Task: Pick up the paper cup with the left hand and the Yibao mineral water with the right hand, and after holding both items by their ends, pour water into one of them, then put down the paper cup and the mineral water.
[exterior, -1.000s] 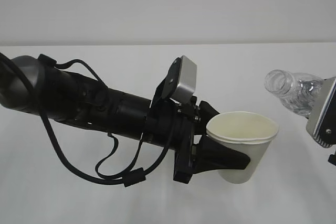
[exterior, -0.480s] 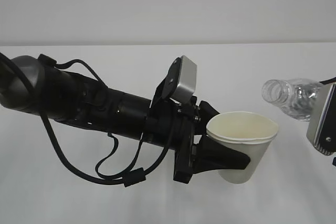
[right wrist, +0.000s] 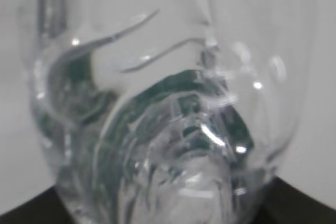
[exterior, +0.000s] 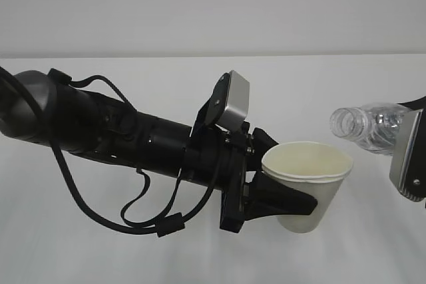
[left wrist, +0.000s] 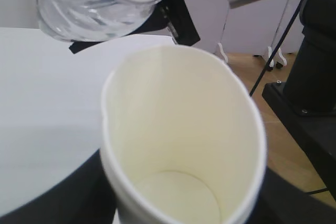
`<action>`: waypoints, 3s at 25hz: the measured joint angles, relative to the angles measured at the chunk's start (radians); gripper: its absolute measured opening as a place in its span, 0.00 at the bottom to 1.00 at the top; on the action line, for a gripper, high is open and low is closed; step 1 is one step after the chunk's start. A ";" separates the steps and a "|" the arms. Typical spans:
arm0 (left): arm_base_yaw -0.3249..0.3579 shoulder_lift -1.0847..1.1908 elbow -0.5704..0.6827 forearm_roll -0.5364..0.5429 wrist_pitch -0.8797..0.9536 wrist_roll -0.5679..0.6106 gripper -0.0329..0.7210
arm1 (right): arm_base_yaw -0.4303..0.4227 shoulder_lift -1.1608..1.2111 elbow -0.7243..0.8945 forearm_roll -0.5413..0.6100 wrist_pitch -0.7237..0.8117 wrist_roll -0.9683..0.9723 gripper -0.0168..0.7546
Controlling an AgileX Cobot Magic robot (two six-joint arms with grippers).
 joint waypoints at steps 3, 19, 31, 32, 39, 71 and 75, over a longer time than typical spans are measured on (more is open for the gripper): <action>0.000 0.000 0.000 0.006 0.000 -0.004 0.60 | 0.000 0.000 -0.020 0.000 0.010 -0.017 0.55; 0.000 0.000 0.000 0.016 0.000 -0.010 0.60 | 0.000 0.000 -0.042 0.004 0.081 -0.082 0.55; 0.000 0.000 0.000 0.020 0.000 -0.013 0.60 | 0.000 0.000 -0.083 0.002 0.157 -0.119 0.55; 0.000 0.000 0.000 0.020 0.000 -0.013 0.60 | 0.000 0.000 -0.083 0.002 0.164 -0.123 0.55; 0.000 0.000 0.000 0.020 0.000 -0.014 0.60 | 0.000 0.000 -0.083 -0.003 0.171 -0.129 0.55; 0.000 0.000 0.000 0.023 0.000 -0.020 0.60 | 0.000 0.000 -0.142 -0.090 0.299 -0.140 0.55; 0.000 0.000 0.000 0.023 0.004 -0.020 0.60 | 0.000 0.000 -0.142 -0.092 0.299 -0.140 0.55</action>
